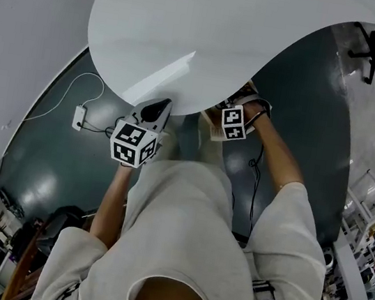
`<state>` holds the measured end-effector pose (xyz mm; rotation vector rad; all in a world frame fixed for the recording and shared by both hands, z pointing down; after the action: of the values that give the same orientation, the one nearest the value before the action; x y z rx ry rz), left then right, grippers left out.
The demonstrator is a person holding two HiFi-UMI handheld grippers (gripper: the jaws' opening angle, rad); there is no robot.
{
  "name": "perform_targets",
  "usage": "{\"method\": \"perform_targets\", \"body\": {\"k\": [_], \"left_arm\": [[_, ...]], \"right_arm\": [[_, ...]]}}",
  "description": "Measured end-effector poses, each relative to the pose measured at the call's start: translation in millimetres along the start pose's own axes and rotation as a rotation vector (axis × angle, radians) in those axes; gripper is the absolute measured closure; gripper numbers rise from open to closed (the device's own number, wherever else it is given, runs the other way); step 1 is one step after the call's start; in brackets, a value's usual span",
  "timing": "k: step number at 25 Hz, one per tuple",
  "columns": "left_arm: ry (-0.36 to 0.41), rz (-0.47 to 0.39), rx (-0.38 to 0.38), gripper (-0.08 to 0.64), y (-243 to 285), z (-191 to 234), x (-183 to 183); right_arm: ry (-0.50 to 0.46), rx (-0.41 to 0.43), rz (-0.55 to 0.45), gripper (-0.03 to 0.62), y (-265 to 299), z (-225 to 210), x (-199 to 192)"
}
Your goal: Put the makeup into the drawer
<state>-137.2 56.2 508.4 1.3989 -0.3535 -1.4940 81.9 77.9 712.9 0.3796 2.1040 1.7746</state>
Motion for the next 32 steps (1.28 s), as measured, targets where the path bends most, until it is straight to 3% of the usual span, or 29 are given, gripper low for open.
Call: {"method": "perform_targets", "body": {"k": [18,20,22,32], "left_arm": [[-0.017,0.05,0.029,0.549,-6.2,13.0,-13.6],[-0.015,0.054,0.028,0.549,-4.5,13.9,-14.0],[-0.011,0.055,0.024,0.549,-2.4,12.0,-13.5],[0.005,0.035,-0.003,0.549,1.7,-0.1,-6.8]], "right_arm": [[0.015,-0.019,0.002,0.357,44.0,-36.4,5.2],[0.005,-0.008,-0.018,0.309,42.8,-35.5,6.5],[-0.022,0.0,-0.021,0.299,41.3,-31.3,6.2],[-0.114,-0.038,-0.014,0.353,23.2,-12.0,3.7]]}}
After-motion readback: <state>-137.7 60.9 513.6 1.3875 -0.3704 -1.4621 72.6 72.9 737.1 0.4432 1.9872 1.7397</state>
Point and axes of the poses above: the fingertips, and each gripper's own axes: y forward along the fingers, z to its left, x out of its top, the point moved 8 cm from there along -y, backward along the fingers, and after that the axes turned 7 degrees about x, right-handed, at the moved point
